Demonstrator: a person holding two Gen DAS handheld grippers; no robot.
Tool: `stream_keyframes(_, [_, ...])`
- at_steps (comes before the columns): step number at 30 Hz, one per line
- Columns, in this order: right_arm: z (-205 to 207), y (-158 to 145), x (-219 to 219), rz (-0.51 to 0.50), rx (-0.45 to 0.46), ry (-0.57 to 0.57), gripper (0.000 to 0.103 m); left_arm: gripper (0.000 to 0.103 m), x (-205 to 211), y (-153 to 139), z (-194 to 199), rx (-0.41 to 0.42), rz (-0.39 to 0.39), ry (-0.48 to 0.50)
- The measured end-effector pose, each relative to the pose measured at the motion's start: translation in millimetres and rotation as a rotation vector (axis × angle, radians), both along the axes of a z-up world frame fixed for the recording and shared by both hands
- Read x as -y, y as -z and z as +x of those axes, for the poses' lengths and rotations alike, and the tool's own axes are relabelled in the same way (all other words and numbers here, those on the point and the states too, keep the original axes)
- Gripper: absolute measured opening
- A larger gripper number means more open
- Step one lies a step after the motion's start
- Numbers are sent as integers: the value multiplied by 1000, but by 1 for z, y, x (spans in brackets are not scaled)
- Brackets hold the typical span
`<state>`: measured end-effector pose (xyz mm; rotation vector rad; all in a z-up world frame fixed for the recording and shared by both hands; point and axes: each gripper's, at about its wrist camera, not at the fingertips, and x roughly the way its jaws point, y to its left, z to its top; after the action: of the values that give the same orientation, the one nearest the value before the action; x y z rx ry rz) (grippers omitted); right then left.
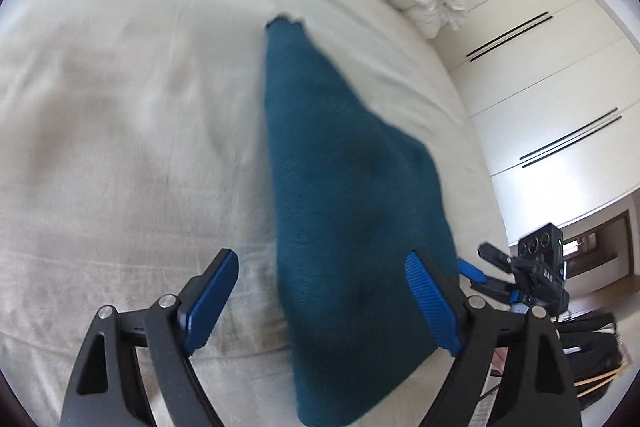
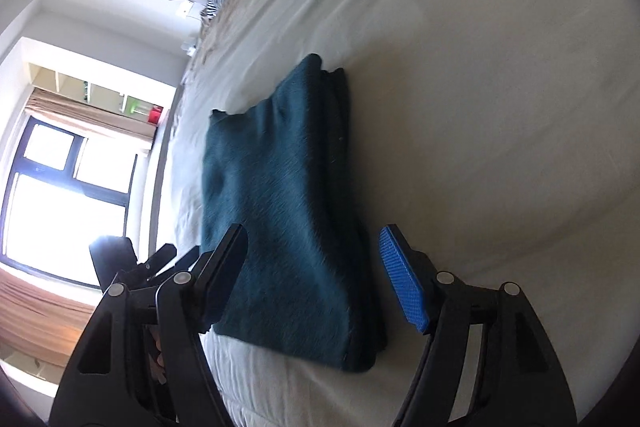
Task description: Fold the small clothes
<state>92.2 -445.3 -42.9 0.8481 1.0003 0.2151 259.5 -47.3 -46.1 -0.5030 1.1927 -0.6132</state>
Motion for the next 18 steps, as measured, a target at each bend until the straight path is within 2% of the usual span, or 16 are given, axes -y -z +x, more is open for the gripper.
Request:
stream_keyframes(3, [23,14,-5,3,-35,-39,68,87,15,14,9,-49,-8,38])
stream_keyframes(5, [41,25,-17,-6,-59,-59,68,87,22,16,9,-46,4,54])
stream_keyframes(7, [55,34,-19,-6,-71,-73,67,78,31,17,13,-48,10,78])
stream_keyframes(8, [60,35,-20,-5,-71,-75,67,68,34,19,16,-64,15,86])
stream_keyframes(9, [66,37,-21,-7,-71,-77,59,66,34,19,16,-69,38,83])
stream_keyframes(10, [73,39,-24,-12,-78,-86,43,65,37,18,17,-64,50,85])
stream_keyframes(11, [81,43,-29,-23,-98,-99,36,62,40,17,18,-61,66,91])
stream_keyframes(16, [89,37,-42,-131,-118,-117,25,53,49,14,21,-63,111,98])
stream_keyframes(18, [96,30,-57,-209,-107,-114,23,47,50,6,19,-46,132,103])
